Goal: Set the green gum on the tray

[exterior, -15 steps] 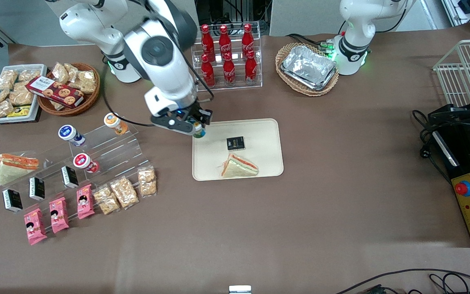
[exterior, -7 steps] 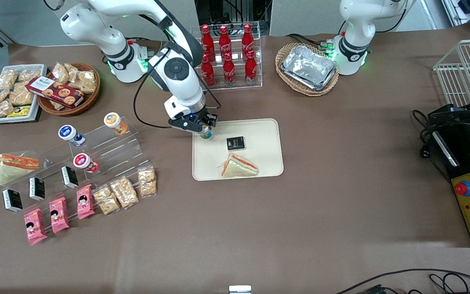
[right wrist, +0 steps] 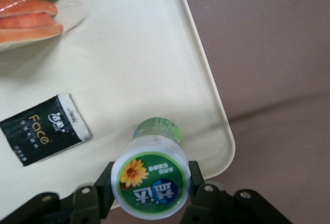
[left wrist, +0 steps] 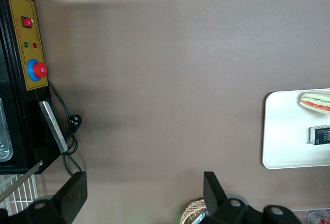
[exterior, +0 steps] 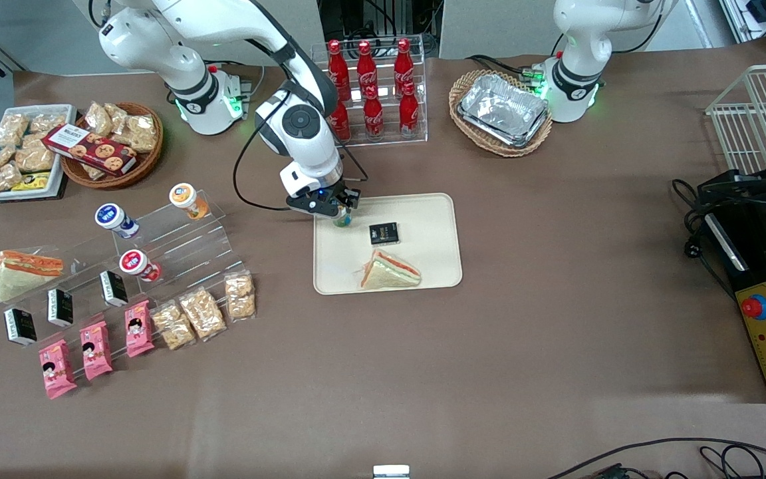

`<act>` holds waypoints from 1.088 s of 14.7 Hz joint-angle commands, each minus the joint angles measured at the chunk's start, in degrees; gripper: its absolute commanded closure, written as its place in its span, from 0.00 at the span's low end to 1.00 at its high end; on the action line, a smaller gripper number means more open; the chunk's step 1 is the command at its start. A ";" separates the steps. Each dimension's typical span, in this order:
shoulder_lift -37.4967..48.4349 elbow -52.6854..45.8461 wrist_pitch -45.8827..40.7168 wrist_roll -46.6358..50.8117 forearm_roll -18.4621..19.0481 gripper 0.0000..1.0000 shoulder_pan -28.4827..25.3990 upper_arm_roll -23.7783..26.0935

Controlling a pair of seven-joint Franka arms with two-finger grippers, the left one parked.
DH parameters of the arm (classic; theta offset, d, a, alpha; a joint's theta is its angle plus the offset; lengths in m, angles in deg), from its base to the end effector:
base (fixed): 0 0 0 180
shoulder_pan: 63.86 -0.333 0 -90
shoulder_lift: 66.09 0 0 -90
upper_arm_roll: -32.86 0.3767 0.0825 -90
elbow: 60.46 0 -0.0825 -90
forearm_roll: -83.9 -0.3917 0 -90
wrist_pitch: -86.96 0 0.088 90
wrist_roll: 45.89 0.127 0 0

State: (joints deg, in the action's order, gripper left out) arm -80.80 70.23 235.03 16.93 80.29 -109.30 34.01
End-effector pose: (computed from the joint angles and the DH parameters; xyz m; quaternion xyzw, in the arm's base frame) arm 0.3850 0.4061 0.2781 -0.9854 0.1675 0.0027 0.0304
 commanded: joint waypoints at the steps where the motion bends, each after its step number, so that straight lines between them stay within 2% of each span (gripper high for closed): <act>1: -0.49 -0.34 1.34 1.69 0.01 0.00 -0.80 -0.45; 8: 2.39 -1.66 -0.58 0.37 0.01 0.00 1.04 -0.88; 13: 6.80 -12.71 -18.58 -5.15 0.10 0.00 5.00 -0.89; 16: 7.16 -23.68 -31.30 -11.30 0.19 0.00 7.19 -1.24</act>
State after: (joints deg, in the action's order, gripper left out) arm -73.65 56.29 214.91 10.73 80.36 -104.08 32.88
